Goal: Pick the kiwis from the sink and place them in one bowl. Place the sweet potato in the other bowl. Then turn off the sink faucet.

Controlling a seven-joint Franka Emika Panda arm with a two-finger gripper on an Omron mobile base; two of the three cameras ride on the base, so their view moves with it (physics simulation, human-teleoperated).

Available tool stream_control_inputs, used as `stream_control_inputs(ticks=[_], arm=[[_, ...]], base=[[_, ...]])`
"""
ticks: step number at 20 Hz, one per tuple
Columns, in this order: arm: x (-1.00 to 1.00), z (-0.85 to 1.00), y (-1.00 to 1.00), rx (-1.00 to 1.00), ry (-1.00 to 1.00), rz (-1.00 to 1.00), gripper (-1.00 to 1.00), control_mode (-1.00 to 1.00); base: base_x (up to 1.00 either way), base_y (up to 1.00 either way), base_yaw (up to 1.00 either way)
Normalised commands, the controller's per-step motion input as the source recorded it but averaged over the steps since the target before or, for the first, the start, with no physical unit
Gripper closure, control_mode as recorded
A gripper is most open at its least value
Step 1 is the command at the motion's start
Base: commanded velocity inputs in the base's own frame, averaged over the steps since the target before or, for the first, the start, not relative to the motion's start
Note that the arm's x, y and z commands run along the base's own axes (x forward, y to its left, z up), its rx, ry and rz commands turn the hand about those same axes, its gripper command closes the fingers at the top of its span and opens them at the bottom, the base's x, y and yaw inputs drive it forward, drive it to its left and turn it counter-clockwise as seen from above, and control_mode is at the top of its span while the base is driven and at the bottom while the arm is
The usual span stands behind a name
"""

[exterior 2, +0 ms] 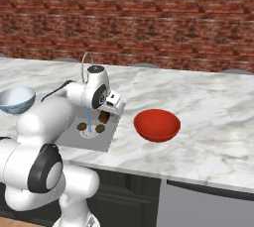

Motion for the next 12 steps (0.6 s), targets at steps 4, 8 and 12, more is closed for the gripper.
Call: stream_control_inputs(ticks=[4,8,12], arm=[[0.27,0.00,-0.46,0.00,0.03,0.00,1.00,-1.00],[0.25,0.00,-0.44,0.00,0.01,0.00,1.00,-1.00],[0.18,0.00,-0.46,0.00,0.00,0.00,1.00,-1.00]], base=[[0.00,0.00,0.00],[0.00,0.00,0.00],[0.00,0.00,0.00]])
